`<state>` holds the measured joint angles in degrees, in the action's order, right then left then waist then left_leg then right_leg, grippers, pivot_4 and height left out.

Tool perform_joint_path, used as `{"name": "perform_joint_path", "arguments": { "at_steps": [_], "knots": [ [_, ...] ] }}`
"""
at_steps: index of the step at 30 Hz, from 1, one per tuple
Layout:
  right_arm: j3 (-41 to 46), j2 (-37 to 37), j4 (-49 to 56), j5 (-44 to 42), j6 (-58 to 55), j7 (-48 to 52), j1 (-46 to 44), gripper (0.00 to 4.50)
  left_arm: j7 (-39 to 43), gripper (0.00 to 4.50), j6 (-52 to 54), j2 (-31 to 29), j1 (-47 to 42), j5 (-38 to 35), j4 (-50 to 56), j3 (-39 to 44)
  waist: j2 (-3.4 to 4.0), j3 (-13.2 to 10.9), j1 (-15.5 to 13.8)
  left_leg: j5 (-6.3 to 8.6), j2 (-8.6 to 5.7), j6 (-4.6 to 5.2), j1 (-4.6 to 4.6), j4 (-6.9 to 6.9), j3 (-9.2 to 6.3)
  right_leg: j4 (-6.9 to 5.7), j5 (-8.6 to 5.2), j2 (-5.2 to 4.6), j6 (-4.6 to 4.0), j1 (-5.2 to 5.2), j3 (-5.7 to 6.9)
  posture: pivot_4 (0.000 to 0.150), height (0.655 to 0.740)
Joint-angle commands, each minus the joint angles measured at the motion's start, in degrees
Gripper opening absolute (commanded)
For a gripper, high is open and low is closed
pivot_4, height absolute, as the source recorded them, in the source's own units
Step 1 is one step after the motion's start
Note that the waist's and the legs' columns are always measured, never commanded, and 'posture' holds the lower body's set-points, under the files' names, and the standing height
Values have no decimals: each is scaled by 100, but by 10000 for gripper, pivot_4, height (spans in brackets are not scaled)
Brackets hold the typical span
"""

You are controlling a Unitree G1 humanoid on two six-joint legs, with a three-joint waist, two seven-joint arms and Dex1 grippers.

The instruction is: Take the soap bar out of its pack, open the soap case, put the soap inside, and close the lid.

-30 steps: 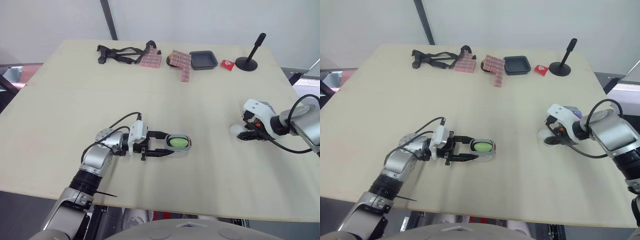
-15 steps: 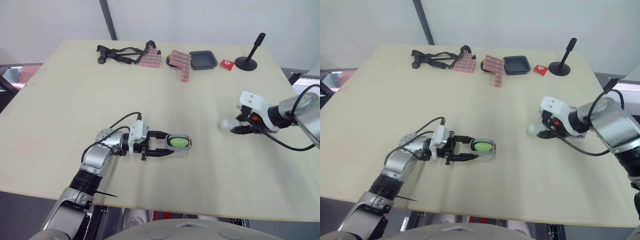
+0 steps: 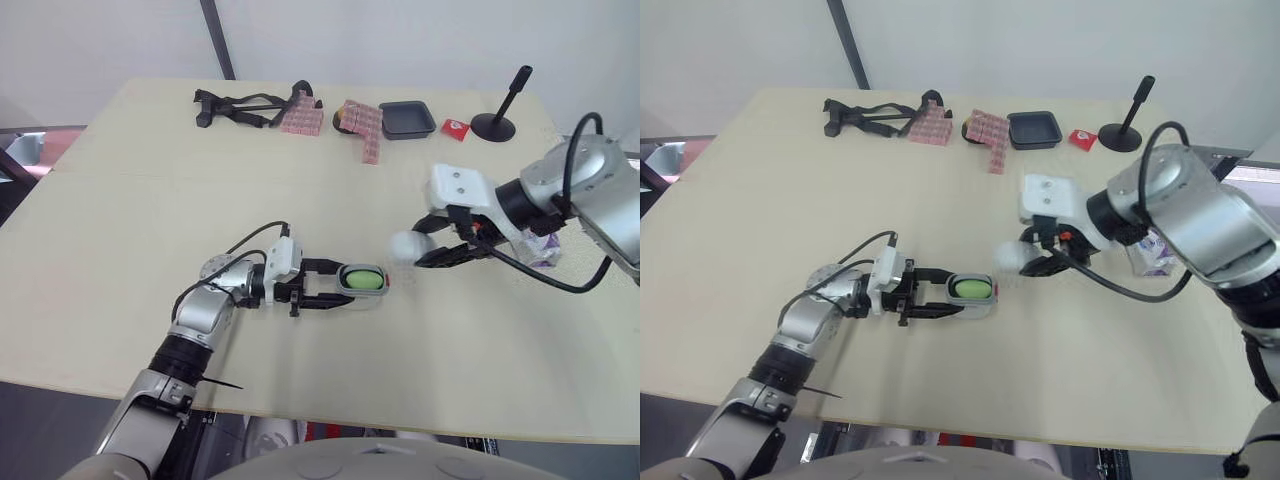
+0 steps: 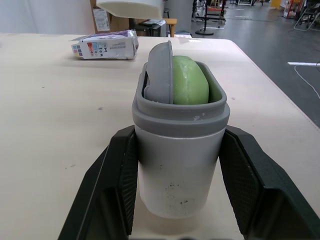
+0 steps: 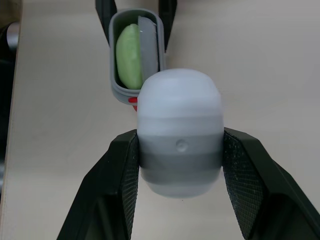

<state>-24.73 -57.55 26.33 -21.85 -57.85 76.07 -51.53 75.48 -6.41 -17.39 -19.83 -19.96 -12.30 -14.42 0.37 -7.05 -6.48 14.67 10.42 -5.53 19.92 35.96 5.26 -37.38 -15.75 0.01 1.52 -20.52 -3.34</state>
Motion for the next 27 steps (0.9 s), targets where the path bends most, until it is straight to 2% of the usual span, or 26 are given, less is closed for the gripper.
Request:
{"name": "perform_joint_path", "arguments": {
  "at_steps": [1, 11, 27],
  "knots": [
    [-199, 185, 192, 38, -198, -84, -281, 19320, -36, 18801, -141, 40, -60, 62, 30, 8, 0, 0, 7, 0, 0, 0, -2, 0, 1, -3, 0, 0, 0, 0, -1, 1500, 7400],
    [-701, 897, 275, 2, -891, -594, -727, 19320, -105, 18801, -206, 74, -78, 157, -28, 34, 0, 0, -5, -2, 0, -4, -2, 0, 2, -8, 0, 1, 0, -4, -2, 1500, 7400],
    [-940, 1141, 527, -399, -1537, -797, -979, 19320, -170, 18801, -183, 75, -60, 182, -42, 21, 0, 0, -3, -5, 0, -9, -6, -1, 3, -13, 0, 1, 0, -5, -3, 1500, 7400]
  ]
}}
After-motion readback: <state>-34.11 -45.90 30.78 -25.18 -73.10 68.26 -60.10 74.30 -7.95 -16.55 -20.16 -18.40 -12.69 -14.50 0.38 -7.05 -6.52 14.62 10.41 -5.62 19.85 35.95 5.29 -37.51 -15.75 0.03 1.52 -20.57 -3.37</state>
